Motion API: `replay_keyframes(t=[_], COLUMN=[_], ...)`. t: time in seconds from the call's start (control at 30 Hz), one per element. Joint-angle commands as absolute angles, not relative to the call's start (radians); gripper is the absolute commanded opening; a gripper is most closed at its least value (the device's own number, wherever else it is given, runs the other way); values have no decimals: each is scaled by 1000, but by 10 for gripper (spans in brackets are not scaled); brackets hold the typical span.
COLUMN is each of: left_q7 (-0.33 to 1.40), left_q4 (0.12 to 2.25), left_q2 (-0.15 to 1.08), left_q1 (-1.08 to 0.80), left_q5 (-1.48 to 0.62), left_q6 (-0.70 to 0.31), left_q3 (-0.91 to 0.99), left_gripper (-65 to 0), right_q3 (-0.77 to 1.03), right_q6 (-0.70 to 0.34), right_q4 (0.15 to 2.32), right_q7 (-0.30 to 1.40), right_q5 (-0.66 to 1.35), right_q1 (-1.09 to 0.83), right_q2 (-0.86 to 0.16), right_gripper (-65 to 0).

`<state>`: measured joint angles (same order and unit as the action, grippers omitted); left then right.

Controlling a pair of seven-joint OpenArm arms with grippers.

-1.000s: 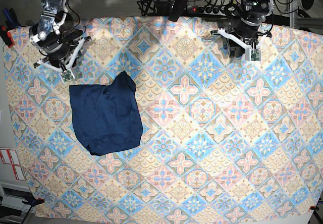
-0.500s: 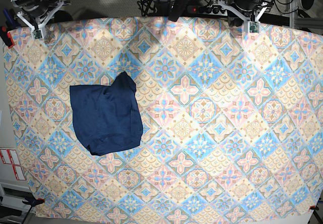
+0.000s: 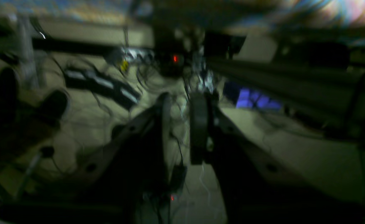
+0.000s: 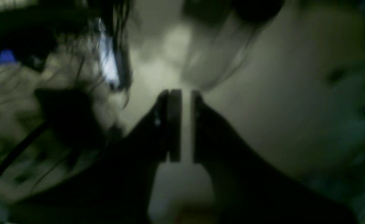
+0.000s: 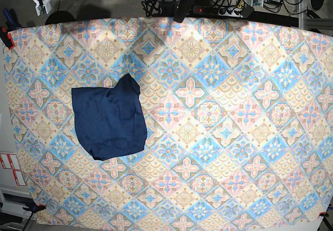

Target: Fold the T-shirt properly

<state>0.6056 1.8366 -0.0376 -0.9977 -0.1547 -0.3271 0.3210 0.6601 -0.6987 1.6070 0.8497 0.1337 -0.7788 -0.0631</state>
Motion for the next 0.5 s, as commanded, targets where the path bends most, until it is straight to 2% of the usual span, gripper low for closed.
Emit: replay_keyframes(t=[0.0,0.13,0.33,0.47], left_q7=[598,598,595,503], left_q4=[1788,1570,1325,1153], left_q2=[-2,65,73,76], left_q1=[-984,-865,-714,-645], left_q5=[-159,-154,-151,-128], left_q6=[-326,-326,-325,-318], left_q3=[298,242,220,160], left_gripper=[-543,-567,-570,-571], right_q3=[661,607,495,475], right_q6=[-698,-698,-698,-698], right_q4=[1558,1323,1010,814], right_q7=[849,816,654,530], right_q5=[133,133,101,53], right_q1=[-776,-699,-599,-519], right_q2=[-71,-76,-104,-104], right_gripper=[-602,-602,-602,-602])
